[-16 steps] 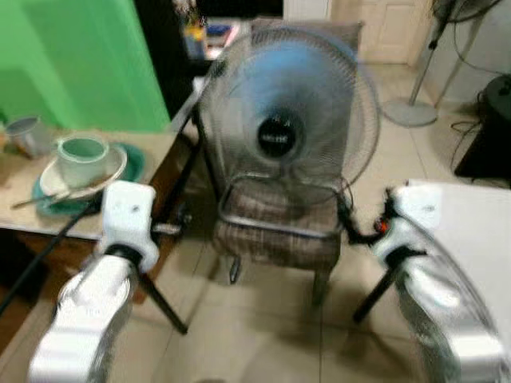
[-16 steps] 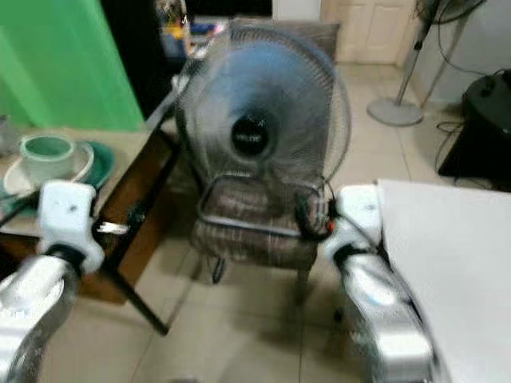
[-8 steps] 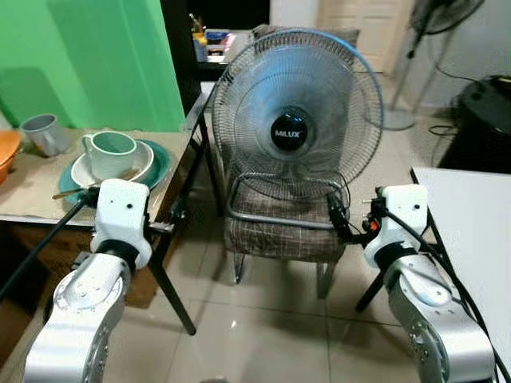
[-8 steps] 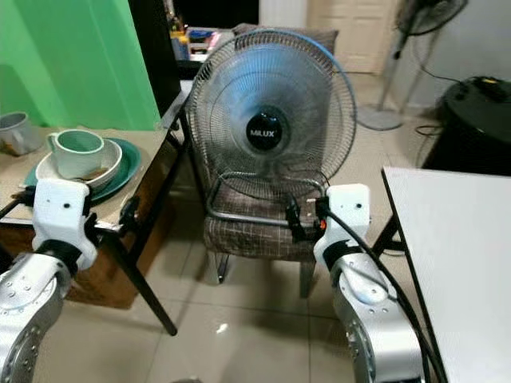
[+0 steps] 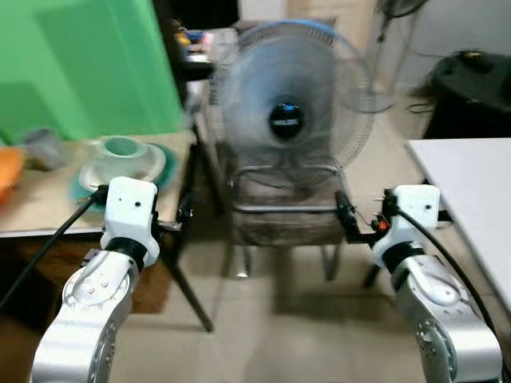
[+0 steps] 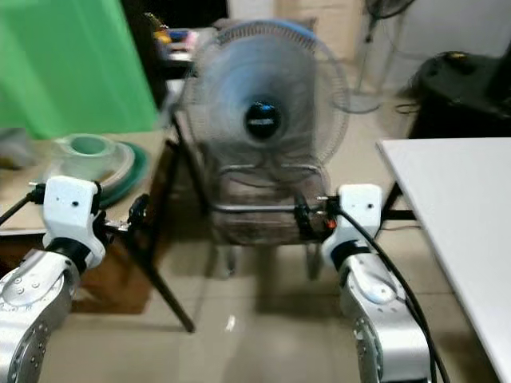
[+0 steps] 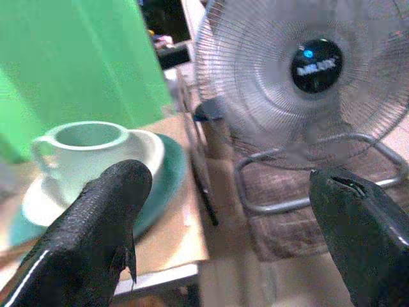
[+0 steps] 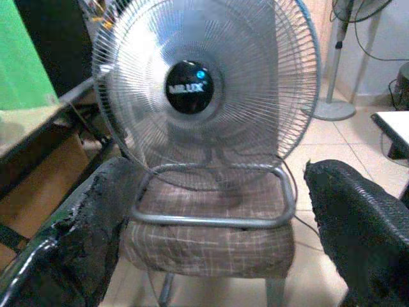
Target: Setting the table
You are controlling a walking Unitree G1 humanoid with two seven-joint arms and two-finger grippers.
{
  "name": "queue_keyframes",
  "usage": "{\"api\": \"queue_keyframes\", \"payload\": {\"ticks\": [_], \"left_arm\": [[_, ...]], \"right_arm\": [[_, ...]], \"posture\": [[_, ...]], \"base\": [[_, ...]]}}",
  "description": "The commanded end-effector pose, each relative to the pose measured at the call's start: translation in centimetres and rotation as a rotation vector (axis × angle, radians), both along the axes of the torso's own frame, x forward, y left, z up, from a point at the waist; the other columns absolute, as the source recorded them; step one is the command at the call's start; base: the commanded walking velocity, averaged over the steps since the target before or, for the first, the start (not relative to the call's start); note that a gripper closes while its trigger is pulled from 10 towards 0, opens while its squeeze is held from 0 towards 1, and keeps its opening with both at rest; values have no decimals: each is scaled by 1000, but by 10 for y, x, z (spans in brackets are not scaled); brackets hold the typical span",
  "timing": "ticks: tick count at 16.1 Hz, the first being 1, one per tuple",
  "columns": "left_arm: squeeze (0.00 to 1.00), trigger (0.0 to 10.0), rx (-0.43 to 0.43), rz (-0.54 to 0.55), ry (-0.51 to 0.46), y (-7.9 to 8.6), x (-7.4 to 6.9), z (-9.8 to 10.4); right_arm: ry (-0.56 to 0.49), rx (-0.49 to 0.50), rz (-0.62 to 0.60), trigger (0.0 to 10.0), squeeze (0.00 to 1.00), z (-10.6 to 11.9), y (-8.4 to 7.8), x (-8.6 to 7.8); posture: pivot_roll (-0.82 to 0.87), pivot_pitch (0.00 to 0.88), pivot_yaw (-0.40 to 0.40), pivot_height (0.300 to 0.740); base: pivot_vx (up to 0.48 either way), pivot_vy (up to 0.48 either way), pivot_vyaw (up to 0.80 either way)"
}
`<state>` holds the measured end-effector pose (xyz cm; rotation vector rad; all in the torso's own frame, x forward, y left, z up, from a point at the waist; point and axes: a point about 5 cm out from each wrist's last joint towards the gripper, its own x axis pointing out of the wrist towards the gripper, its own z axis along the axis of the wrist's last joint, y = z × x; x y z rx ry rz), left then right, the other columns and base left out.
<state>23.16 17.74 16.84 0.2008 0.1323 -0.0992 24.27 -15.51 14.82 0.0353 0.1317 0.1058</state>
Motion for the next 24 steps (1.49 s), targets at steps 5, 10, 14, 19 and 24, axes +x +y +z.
{"api": "queue_keyframes", "payload": {"ticks": [5,10,14,19,24], "left_arm": [[0,10000,-11,35,-19,6,2,5],[0,10000,-8,35,-25,7,1,7],[0,10000,15,-5,-13,6,-2,8],[0,10000,31,-25,-31,5,-1,13],[0,10000,42,-87,-24,0,-2,13]], "right_arm": [[-6,11,82,10000,1000,2,13,2],[-6,14,79,10000,1000,2,13,5],[-30,-7,128,10000,0,7,20,9],[-64,25,149,10000,0,14,25,11],[-88,-25,213,10000,0,24,28,17]], "posture": [[14,0,67,740],[24,0,63,740],[34,0,67,740],[44,0,57,740],[43,0,58,740]], "base": [[62,0,575],[335,0,751],[345,0,0],[352,0,0],[346,0,0]]}}
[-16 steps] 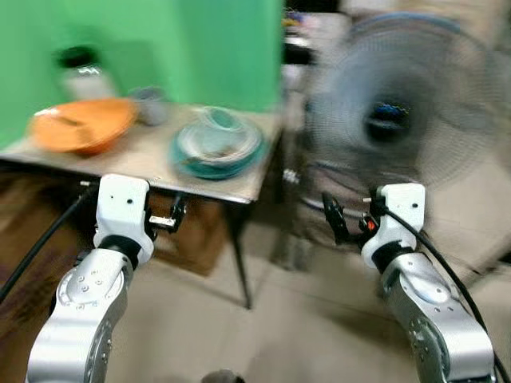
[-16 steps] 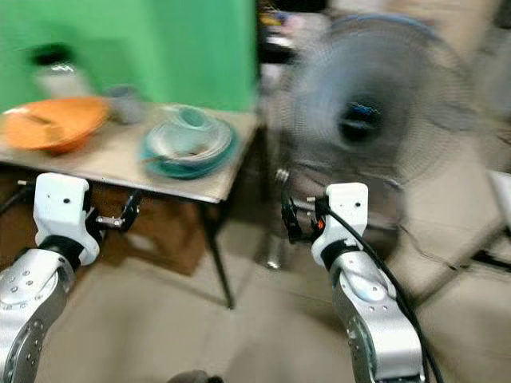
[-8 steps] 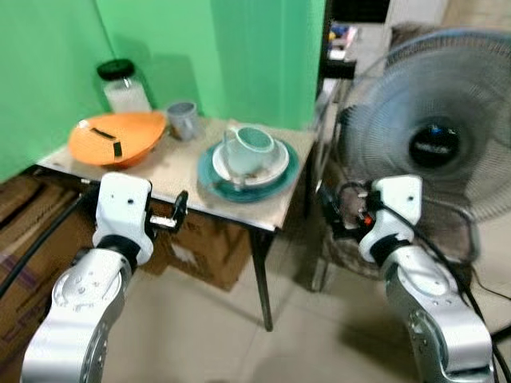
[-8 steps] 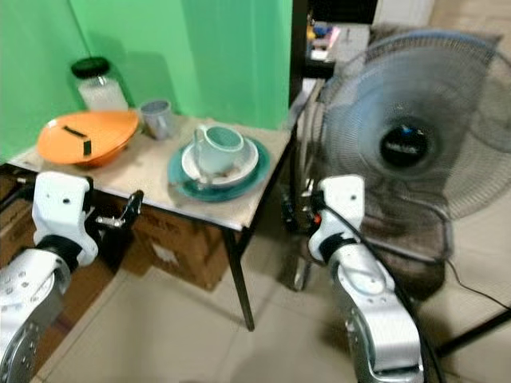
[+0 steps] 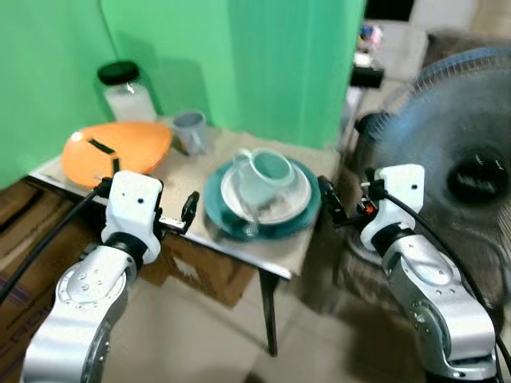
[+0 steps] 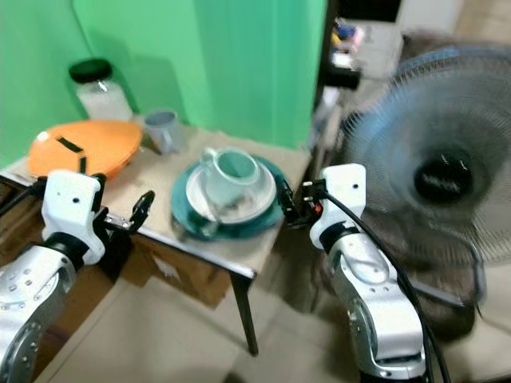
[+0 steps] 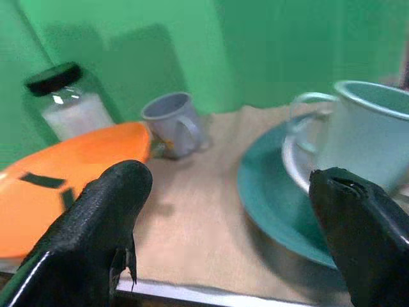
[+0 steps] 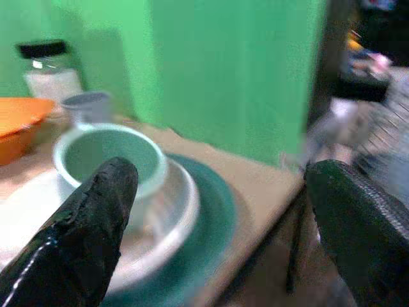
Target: Setting the table
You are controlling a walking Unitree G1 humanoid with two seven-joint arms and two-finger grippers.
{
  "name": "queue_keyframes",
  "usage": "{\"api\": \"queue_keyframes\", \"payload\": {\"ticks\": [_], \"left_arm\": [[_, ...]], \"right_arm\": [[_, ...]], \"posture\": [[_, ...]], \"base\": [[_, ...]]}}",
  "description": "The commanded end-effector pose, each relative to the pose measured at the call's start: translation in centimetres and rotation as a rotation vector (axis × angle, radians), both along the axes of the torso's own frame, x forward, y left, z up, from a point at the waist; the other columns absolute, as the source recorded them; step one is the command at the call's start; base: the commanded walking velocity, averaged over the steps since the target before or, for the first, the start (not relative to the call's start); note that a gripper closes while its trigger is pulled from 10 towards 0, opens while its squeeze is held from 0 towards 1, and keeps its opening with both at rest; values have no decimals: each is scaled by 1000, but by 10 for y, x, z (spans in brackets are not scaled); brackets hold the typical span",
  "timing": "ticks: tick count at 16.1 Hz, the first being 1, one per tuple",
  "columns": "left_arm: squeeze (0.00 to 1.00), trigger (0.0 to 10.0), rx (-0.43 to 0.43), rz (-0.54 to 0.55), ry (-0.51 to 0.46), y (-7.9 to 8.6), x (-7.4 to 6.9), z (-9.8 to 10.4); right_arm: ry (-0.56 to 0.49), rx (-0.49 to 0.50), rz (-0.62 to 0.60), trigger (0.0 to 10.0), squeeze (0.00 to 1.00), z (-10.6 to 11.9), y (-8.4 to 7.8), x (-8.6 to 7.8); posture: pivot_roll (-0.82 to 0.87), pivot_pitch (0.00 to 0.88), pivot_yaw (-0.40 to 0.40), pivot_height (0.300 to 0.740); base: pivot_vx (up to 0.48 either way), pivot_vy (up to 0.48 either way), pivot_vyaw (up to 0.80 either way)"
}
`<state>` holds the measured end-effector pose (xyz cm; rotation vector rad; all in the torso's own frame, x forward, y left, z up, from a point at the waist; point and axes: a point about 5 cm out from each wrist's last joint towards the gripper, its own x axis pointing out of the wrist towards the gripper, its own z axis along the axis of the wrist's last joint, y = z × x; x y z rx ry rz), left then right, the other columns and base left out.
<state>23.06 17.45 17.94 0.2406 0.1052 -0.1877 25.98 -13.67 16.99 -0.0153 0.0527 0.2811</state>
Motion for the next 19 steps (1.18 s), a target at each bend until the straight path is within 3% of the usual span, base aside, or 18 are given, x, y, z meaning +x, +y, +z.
{"api": "queue_keyframes", "payload": {"ticks": [1,3,4,8,9,12,14,15,17,19], "left_arm": [[0,10000,18,-31,-11,1,0,3],[0,10000,37,-111,3,-3,-1,2],[0,10000,49,-149,3,-3,-2,1],[0,10000,45,-369,63,-8,-10,-3],[0,10000,54,-442,90,-9,-15,-4],[0,10000,66,-579,131,-15,-24,-6],[0,10000,71,-613,152,-16,-28,-9],[0,10000,74,-627,158,-16,-30,-10],[0,10000,73,-637,160,-17,-31,-11],[0,10000,73,-641,160,-18,-32,-11]], "right_arm": [[-7,-27,86,10000,0,4,11,2],[-11,-67,206,10000,0,10,15,5],[-7,-79,262,10000,1000,13,17,7],[67,-173,413,10000,1000,15,23,17],[94,-232,427,10000,0,11,24,24],[132,-268,409,10000,0,6,30,46],[138,-277,420,10000,0,5,34,51],[143,-281,424,8667,0,4,37,55],[149,-275,441,3098,0,2,43,61],[154,-267,470,1725,0,0,47,63]], "posture": [[45,0,58,740],[45,0,58,740],[42,0,60,740],[46,0,51,740],[50,0,49,740],[56,0,47,740],[57,0,46,740],[59,0,43,740],[63,0,37,740],[62,0,35,740]], "base": [[0,0,0],[0,0,0],[0,0,0],[0,0,0],[0,0,0],[0,0,0],[0,0,0],[0,0,0],[0,0,0],[0,0,0]]}}
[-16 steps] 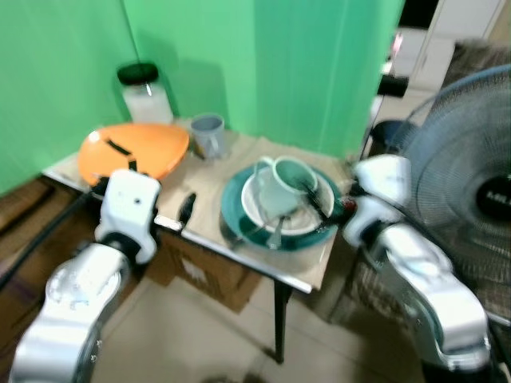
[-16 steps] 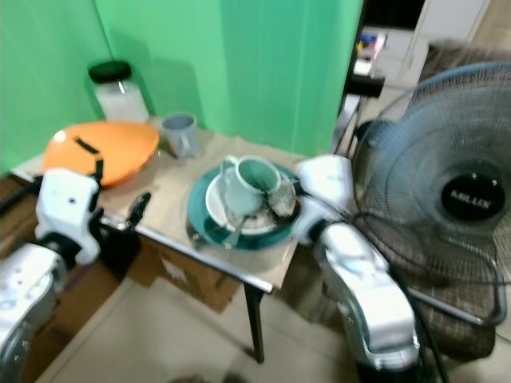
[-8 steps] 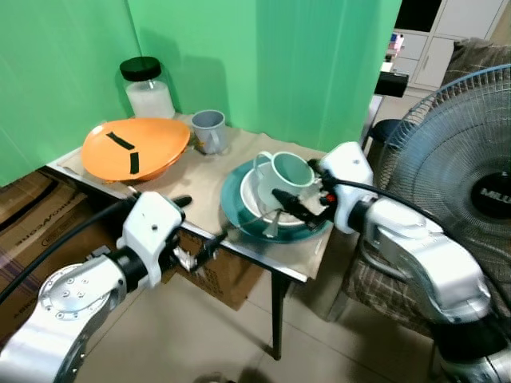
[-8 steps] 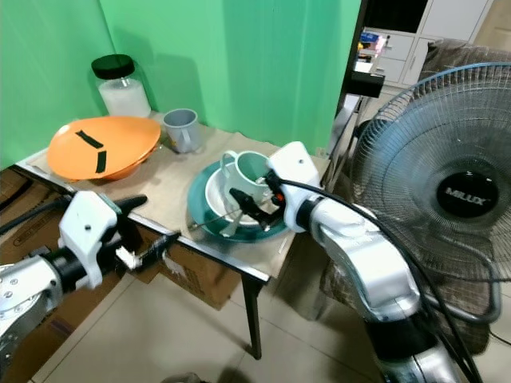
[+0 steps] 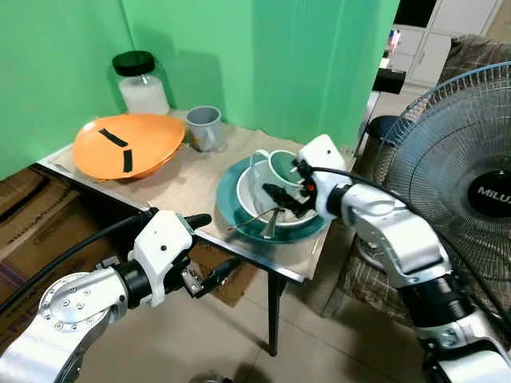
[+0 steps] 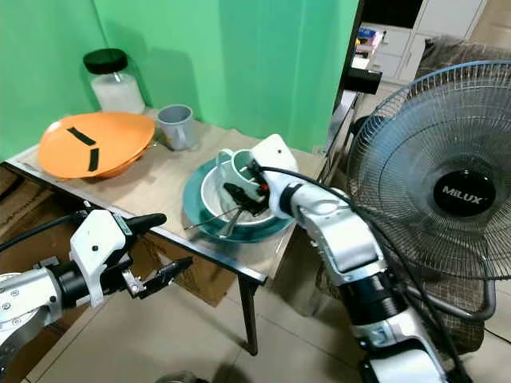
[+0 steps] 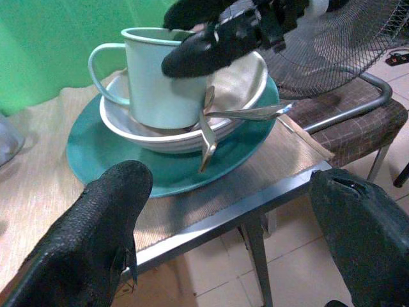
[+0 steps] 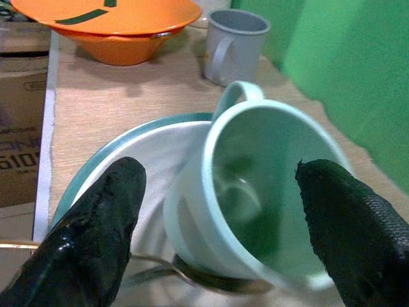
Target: Setting the table
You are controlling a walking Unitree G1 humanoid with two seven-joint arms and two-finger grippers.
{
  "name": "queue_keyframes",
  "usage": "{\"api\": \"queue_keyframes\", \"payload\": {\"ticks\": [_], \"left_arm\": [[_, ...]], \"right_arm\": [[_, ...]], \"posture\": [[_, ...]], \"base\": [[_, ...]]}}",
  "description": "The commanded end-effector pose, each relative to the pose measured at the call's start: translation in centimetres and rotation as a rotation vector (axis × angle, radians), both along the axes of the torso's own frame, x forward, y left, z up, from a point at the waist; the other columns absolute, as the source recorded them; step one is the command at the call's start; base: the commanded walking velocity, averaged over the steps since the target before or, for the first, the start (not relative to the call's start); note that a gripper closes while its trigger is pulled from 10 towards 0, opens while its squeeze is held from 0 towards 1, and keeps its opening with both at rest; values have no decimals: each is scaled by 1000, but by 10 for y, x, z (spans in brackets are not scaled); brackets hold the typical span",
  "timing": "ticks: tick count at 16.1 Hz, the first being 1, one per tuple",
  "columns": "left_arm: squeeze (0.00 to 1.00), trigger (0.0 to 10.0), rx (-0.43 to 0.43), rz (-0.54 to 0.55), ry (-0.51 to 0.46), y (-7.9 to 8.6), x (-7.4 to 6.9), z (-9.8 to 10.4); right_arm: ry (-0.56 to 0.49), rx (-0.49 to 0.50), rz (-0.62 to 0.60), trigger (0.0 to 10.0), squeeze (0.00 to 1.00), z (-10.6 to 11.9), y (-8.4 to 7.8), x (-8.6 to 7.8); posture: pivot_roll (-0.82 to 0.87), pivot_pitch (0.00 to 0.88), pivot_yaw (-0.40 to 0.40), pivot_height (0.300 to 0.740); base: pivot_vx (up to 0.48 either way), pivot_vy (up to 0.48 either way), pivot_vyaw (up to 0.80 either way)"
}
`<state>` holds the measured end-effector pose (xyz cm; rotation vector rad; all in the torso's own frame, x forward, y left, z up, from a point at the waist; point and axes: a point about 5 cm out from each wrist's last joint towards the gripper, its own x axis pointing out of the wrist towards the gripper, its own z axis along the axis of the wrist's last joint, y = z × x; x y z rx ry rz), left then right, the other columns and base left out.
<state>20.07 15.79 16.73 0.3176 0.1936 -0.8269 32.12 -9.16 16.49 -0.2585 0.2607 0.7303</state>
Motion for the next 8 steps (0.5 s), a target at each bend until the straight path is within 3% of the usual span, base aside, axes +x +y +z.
{"api": "queue_keyframes", "payload": {"ticks": [1,8], "left_arm": [[0,10000,7,-18,-3,-2,-2,0],[0,10000,5,-23,-9,-1,-3,0]], "right_arm": [[-11,-4,26,78,0,3,4,2],[11,36,61,0,0,6,10,6]], "posture": [[62,0,33,740],[64,0,25,740]], "base": [[0,0,0],[0,0,0]]}}
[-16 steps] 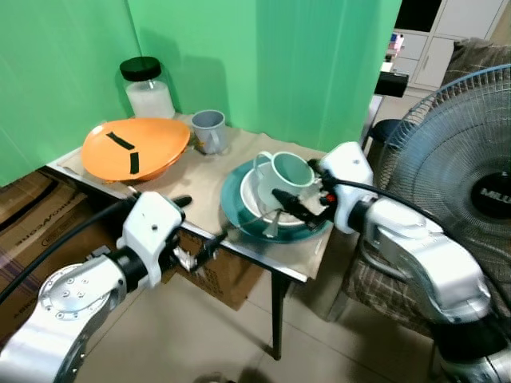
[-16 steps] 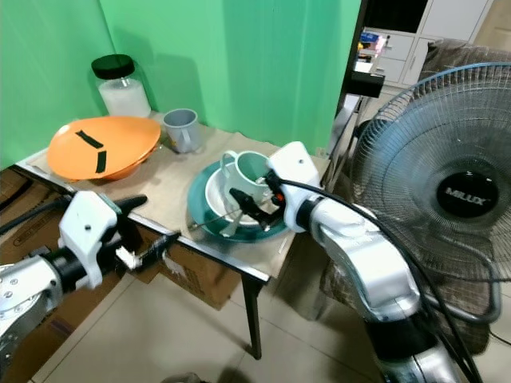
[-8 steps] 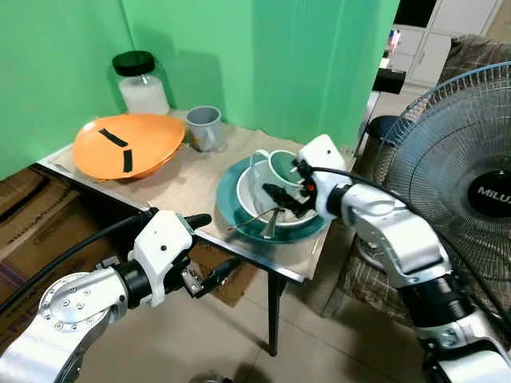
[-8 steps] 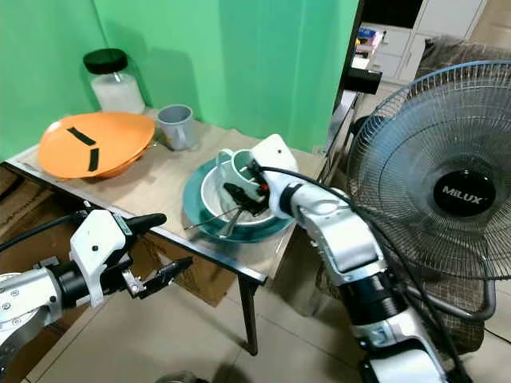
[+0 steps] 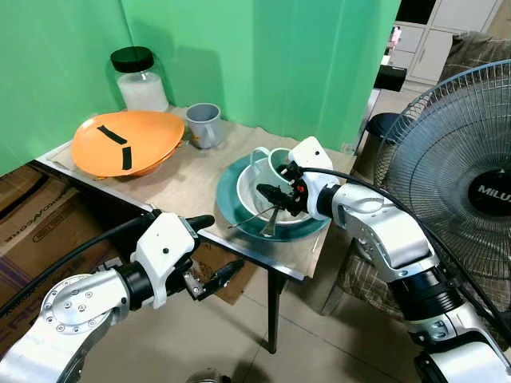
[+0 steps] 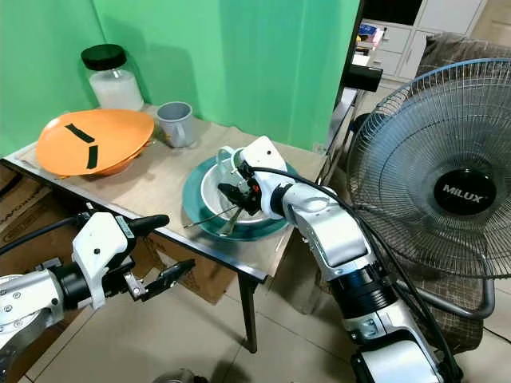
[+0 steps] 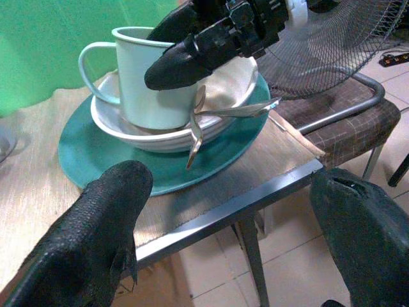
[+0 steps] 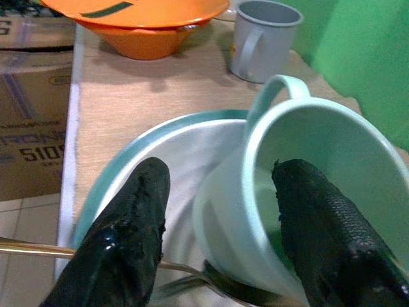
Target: Setting the table
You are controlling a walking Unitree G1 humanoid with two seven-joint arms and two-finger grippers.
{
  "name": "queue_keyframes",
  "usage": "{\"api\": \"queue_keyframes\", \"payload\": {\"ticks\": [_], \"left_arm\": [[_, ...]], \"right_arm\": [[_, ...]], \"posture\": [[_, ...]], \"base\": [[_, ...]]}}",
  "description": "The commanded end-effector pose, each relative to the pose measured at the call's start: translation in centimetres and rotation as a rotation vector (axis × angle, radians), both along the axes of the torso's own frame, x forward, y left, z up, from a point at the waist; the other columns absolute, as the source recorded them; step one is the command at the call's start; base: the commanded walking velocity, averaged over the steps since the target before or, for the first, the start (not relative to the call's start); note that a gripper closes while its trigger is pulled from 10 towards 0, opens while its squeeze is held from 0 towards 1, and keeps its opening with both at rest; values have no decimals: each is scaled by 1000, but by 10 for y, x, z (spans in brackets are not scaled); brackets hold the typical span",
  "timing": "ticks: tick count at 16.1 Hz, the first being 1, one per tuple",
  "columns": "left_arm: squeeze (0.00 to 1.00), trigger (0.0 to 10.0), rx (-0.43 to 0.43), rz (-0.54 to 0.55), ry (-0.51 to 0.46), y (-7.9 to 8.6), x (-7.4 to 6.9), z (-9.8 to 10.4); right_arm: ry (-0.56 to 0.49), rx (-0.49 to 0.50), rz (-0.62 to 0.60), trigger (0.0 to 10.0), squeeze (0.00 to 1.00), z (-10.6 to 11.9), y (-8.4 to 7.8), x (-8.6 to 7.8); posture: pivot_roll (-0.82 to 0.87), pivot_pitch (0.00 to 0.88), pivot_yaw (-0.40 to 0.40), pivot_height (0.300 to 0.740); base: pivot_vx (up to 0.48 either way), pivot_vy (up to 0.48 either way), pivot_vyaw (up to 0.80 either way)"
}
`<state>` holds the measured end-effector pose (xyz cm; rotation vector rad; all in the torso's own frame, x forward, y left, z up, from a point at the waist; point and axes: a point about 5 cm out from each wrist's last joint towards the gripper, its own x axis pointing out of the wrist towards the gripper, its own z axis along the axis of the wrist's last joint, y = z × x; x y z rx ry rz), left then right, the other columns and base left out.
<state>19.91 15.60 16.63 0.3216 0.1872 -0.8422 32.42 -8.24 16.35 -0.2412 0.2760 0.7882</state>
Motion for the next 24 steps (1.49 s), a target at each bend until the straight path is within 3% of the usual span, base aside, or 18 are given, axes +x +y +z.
{"api": "queue_keyframes", "payload": {"ticks": [1,11,24], "left_arm": [[0,10000,5,-7,-5,1,-1,1],[0,10000,13,-19,-7,3,2,2],[0,10000,30,-28,-37,4,10,6]], "right_arm": [[-16,23,15,0,0,8,1,3],[1,13,40,0,0,3,2,1],[-54,73,23,0,0,23,1,0]], "posture": [[63,0,25,740],[59,0,37,740],[48,0,52,740]], "base": [[0,0,0],[0,0,0],[0,0,0]]}}
